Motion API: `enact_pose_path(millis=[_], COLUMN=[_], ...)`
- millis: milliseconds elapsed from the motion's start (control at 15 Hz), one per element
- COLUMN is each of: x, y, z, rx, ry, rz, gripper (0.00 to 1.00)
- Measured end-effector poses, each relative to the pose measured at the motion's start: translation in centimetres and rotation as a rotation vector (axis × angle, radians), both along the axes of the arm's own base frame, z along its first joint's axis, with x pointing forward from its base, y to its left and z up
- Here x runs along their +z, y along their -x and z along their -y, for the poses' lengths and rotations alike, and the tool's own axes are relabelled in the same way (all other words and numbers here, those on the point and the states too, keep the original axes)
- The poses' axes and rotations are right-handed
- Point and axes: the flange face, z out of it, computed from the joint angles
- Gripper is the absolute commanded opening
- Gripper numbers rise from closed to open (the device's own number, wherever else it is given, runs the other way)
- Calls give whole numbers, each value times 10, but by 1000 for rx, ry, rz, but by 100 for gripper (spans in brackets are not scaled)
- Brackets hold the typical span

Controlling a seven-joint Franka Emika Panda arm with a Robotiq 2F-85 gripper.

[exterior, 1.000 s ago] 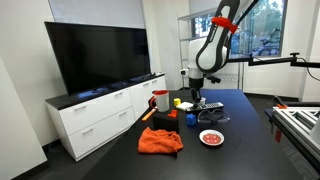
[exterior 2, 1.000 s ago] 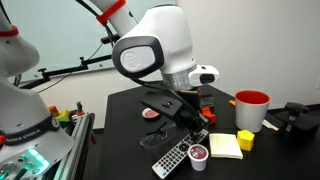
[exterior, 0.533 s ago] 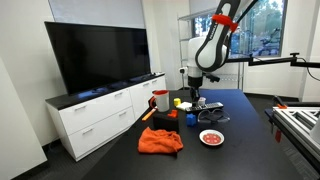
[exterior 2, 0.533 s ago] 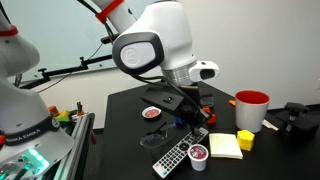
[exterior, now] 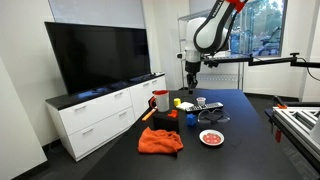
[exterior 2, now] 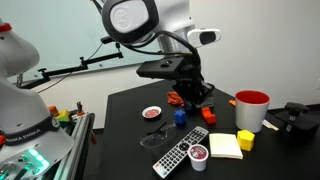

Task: Press a button on the remote

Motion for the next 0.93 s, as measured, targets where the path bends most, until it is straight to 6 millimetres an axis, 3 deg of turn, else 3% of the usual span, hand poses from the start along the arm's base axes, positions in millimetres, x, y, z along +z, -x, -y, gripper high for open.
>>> enact_pose_path(millis=[400,533,733,933], x=[27,39,86,134], y=[7,8,13,29], z=[-5,-17,-19,-1], rx=[26,106,238,367], ry=[-25,-81,-143,-186], rz=[-47,-71,-70,-64], gripper=[0,0,0,0])
